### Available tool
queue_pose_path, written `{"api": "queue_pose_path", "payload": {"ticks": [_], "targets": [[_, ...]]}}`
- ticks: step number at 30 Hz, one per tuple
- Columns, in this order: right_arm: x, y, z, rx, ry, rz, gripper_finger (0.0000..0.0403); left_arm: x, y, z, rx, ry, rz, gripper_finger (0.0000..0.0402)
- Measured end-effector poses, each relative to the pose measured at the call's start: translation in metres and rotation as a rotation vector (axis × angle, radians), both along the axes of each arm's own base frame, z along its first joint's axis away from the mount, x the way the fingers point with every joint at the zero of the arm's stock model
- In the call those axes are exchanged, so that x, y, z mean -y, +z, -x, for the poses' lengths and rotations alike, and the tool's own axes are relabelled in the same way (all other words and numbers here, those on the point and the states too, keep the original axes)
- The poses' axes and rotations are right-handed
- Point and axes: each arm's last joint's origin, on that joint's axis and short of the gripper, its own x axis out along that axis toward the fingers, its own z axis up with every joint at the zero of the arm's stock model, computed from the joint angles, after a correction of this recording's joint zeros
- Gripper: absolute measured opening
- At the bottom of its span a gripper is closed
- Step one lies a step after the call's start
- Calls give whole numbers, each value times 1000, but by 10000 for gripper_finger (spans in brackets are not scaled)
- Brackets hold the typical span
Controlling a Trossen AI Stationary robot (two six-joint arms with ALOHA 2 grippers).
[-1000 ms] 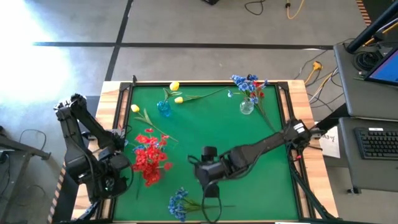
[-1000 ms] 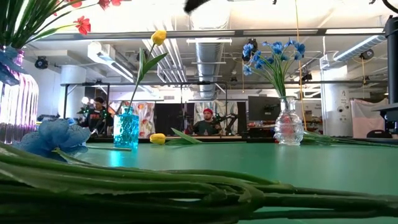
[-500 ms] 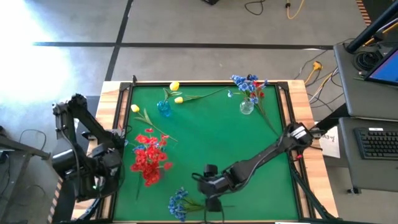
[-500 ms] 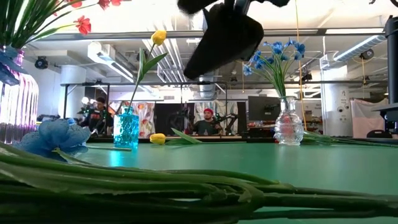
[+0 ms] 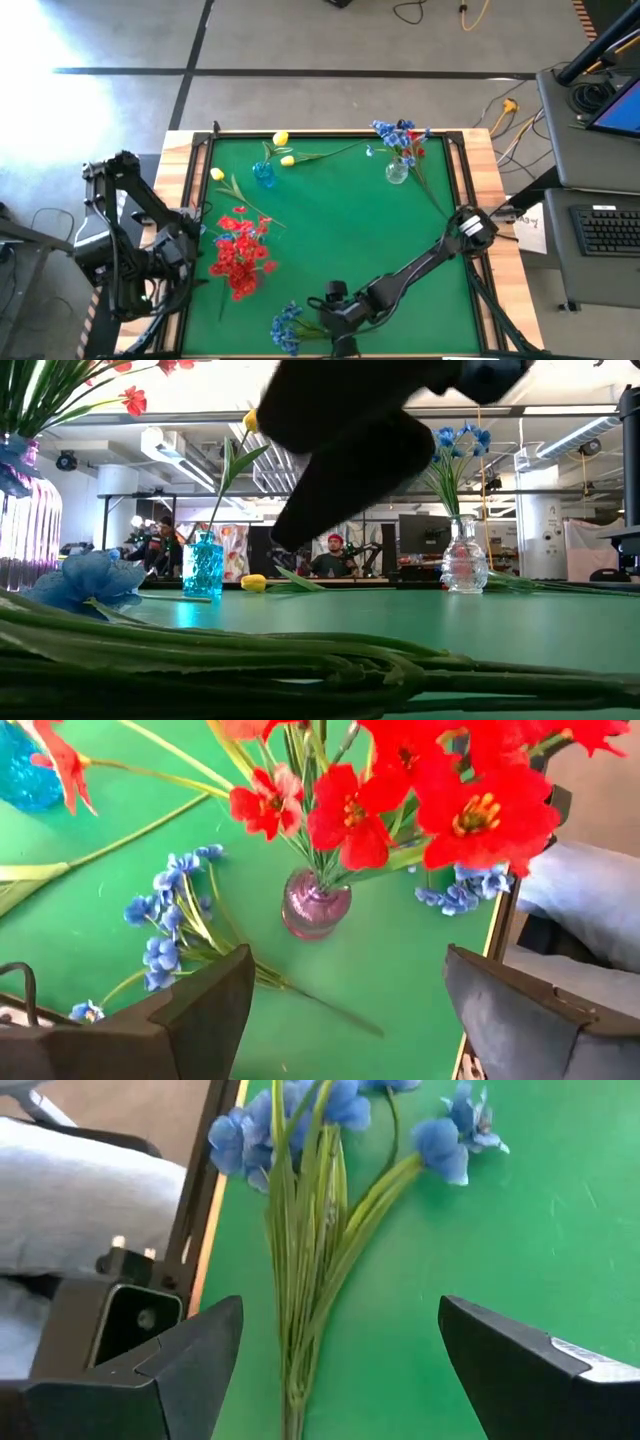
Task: Sort flowers into vase by color
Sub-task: Put the blue flowers into the transparent vase
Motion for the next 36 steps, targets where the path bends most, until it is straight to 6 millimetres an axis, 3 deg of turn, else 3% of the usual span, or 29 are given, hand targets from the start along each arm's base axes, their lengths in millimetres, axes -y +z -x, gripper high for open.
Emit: {"api": "queue_pose_path", "payload": {"ticks": [7, 19, 30, 36], "targets": [[-10, -22, 5, -69, 30, 38, 327, -1, 1, -2, 95, 26, -40, 310], [-20, -40, 24, -159, -17, 193, 326, -1, 1, -4, 157, 41, -58, 310], [22, -28, 15, -196, -145, 329, 327, 0, 1, -4, 159, 42, -54, 310], [24, -18, 8, -163, -96, 336, 326, 0, 0, -4, 157, 41, -61, 310]]}}
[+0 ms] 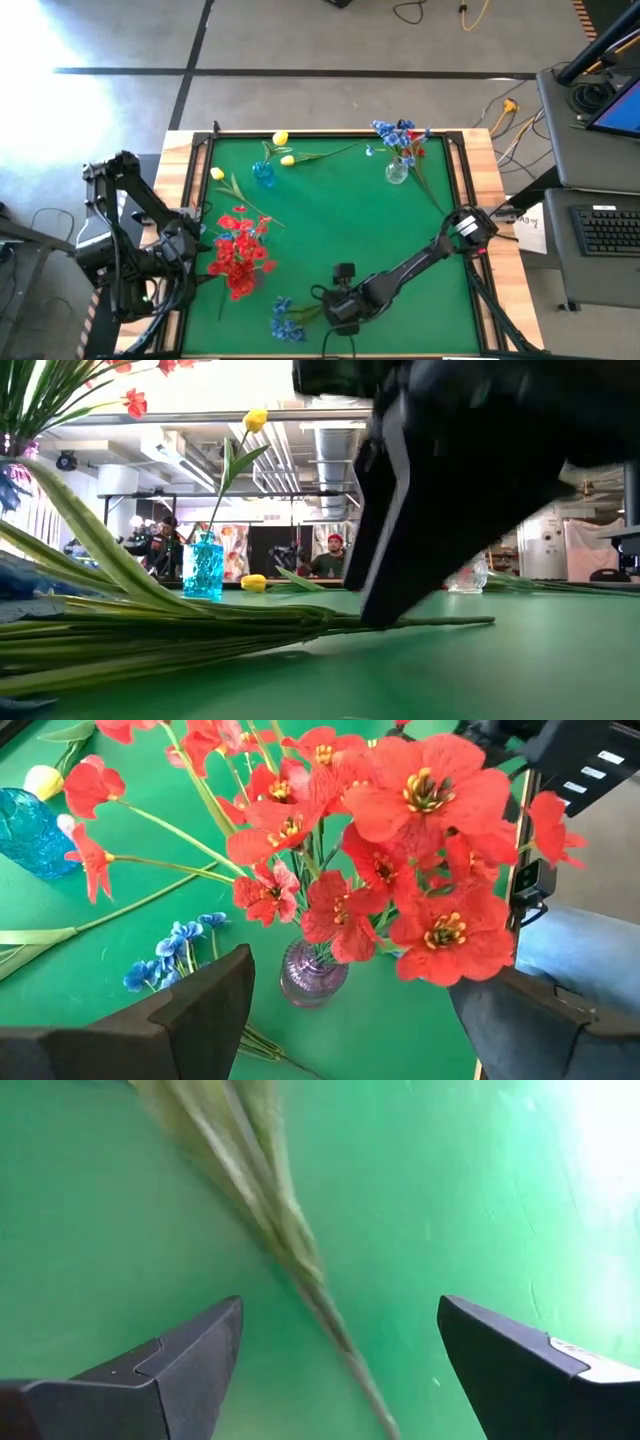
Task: Sort flowers into vase by color
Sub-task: Put the blue flowers into the transparent vase
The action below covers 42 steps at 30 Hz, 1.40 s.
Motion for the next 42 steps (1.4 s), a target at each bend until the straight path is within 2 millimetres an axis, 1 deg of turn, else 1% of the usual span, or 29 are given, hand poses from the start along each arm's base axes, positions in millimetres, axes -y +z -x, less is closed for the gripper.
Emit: {"api": "queue_pose_path", "payload": {"ticks": [3, 5, 10, 15, 18, 20, 22, 29, 33, 34, 37, 40, 42], "targets": [[-5, 8, -5, 43, 49, -40, 326, 0, -1, 0, -2, 0, -6, 310], [-7, 9, -9, 69, 71, -52, 327, 0, -1, 0, -2, -2, -7, 310], [-5, 3, -19, 102, 130, -71, 327, 0, -1, -1, 18, -7, -25, 310], [-3, -12, -32, 133, 184, -111, 326, 0, -1, -1, 20, -10, -29, 310], [0, -15, -36, 142, 203, -115, 315, 0, -1, -1, 19, -11, -31, 310], [3, -15, -38, 144, 207, -132, 292, 0, -1, -1, 19, -11, -31, 310], [6, -15, -40, 136, 213, -154, 257, 0, -1, -1, 19, -11, -31, 310], [12, -15, -44, 137, 216, -168, 103, 0, -1, -1, 20, -11, -31, 310], [12, -15, -44, 138, 223, -164, 27, 0, -1, -1, 20, -11, -32, 310], [12, -14, -43, 140, 229, -160, 21, 0, -1, -1, 21, -11, -32, 310], [12, -9, -43, 149, 233, -162, 20, 0, -1, -1, 21, -11, -32, 310], [13, 7, -41, 184, 254, -154, 21, 0, -1, -1, 21, -11, -32, 310], [14, 20, -40, 222, 266, -131, 21, 0, -1, -1, 21, -11, -32, 310]]}}
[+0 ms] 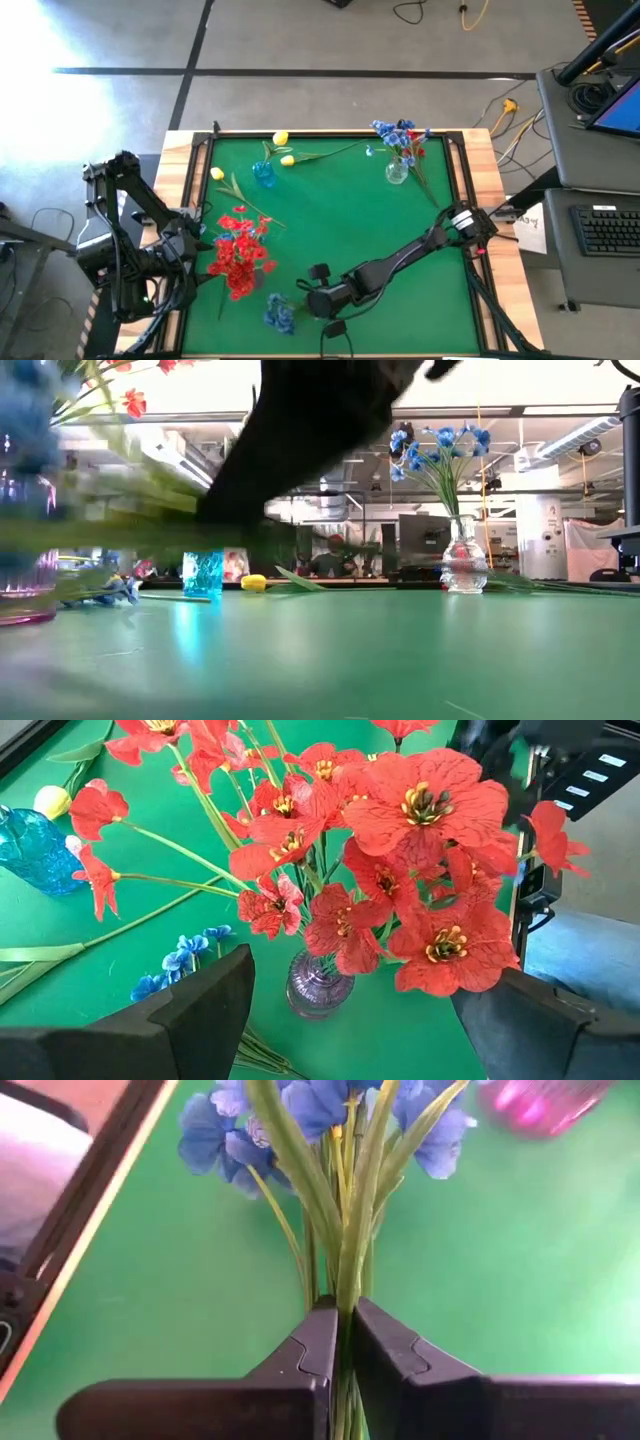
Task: Sort flowers into vase by color
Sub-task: Put the blue flowers into the transparent vase
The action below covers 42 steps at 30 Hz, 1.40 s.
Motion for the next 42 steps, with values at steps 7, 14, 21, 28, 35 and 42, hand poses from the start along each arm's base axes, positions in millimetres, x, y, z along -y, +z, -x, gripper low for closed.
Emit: {"api": "queue_pose_path", "payload": {"ticks": [7, 14, 21, 28, 35, 42], "targets": [[13, 52, 14, 157, -58, 123, 22, 0, 0, 0, 0, 0, 0, 310], [36, 108, 43, 335, -80, 127, 22, 0, 0, 0, 1, 0, -1, 310], [79, 139, 89, 646, -187, 63, 22, 0, 0, 0, 2, -2, -3, 310], [119, 146, 146, 1022, -510, 120, 22, 0, 0, 0, 23, 3, -13, 310], [147, 144, 191, 1327, -846, 171, 22, -1, 1, -1, 43, -7, -40, 310], [170, 162, 213, 1464, -976, 232, 22, -3, 2, -2, 94, -2, -88, 310]]}}
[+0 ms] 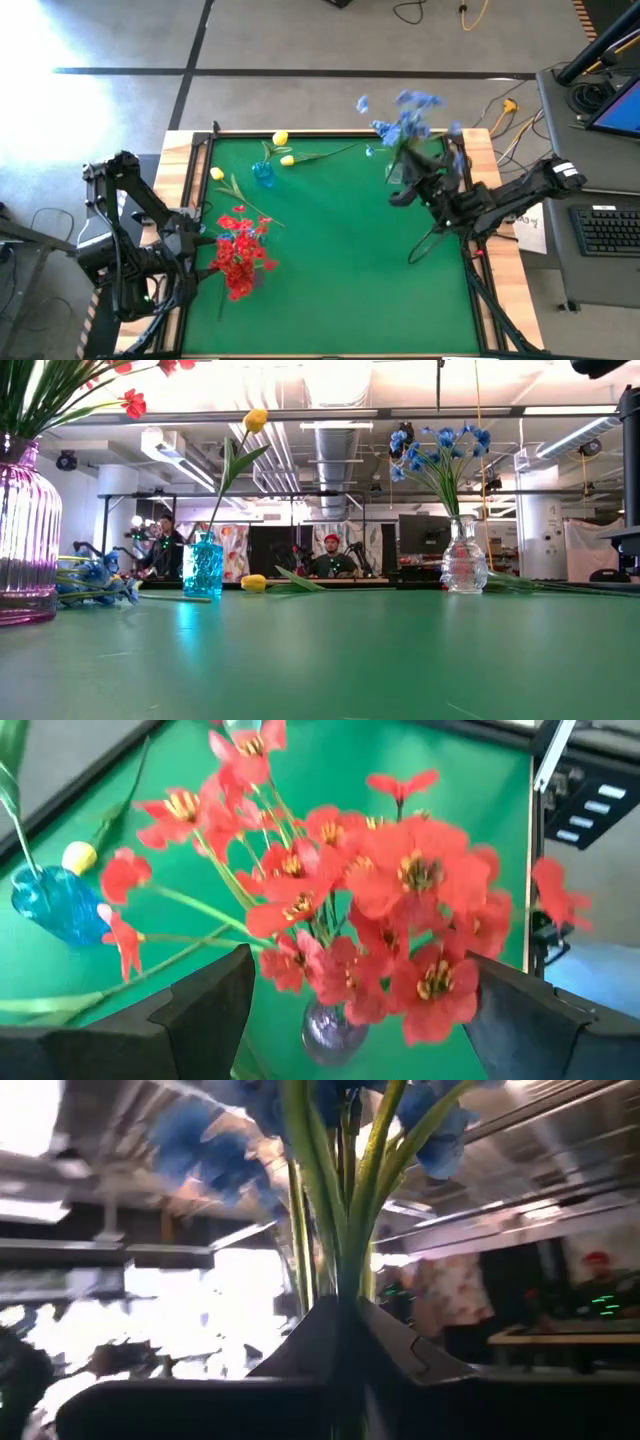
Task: Sort flowers into vase by color
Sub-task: Put the blue flowers into the transparent vase
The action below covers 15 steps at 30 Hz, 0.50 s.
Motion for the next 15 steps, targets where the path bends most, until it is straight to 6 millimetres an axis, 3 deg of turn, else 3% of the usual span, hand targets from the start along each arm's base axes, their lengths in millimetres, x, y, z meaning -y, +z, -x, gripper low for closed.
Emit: {"api": "queue_pose_path", "payload": {"ticks": [8, 15], "targets": [[27, 33, 15, -84, -306, -16, 22, -2, 2, -1, 81, 11, -46, 310], [57, 38, 43, -37, -456, 6, 22, -2, 2, -1, 88, 10, -53, 310]]}}
